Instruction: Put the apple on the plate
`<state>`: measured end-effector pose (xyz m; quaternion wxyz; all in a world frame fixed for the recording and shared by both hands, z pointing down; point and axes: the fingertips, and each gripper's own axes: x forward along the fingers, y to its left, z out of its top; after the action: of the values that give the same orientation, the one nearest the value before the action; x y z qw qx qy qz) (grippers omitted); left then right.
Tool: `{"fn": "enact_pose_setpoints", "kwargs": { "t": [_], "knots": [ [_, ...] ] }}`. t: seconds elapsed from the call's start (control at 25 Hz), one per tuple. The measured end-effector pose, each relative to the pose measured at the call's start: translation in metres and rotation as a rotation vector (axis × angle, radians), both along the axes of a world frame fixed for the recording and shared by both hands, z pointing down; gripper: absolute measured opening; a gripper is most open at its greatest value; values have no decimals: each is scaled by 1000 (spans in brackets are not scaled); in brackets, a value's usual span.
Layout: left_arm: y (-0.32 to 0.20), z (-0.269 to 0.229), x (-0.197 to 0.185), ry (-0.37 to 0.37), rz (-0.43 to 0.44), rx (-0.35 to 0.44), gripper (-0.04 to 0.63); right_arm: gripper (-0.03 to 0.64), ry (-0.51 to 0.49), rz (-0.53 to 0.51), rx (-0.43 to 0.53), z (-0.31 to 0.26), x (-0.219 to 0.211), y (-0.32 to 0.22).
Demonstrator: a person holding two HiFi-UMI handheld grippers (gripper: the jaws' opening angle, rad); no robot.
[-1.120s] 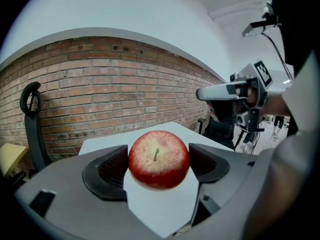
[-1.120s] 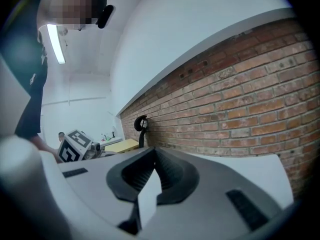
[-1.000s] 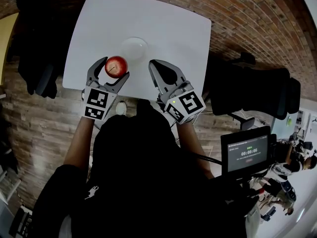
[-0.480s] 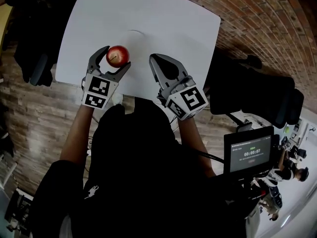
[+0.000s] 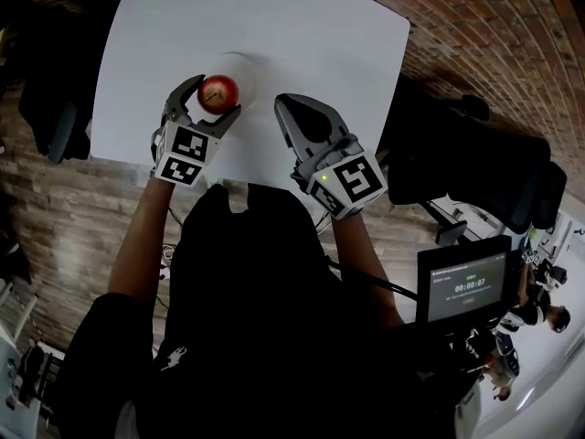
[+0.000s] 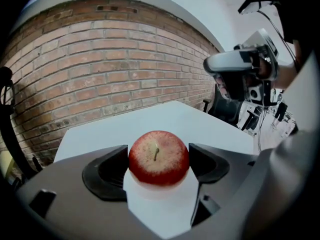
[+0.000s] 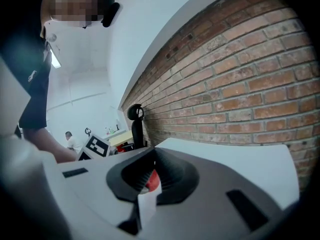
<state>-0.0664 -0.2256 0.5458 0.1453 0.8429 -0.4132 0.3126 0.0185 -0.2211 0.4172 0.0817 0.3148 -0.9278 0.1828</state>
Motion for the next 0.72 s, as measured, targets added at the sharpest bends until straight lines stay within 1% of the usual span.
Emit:
{"fn": "enact_pose_setpoints", "kwargs": {
  "t": [0.2,0.72],
  "knots": [
    [-3,16,2,-31,22,-19,385,3,10,16,-11,5,7,-1],
    [-10,41,-4,-91,33,-31,385,3,17,43,-41,13,15,4]
  ]
}}
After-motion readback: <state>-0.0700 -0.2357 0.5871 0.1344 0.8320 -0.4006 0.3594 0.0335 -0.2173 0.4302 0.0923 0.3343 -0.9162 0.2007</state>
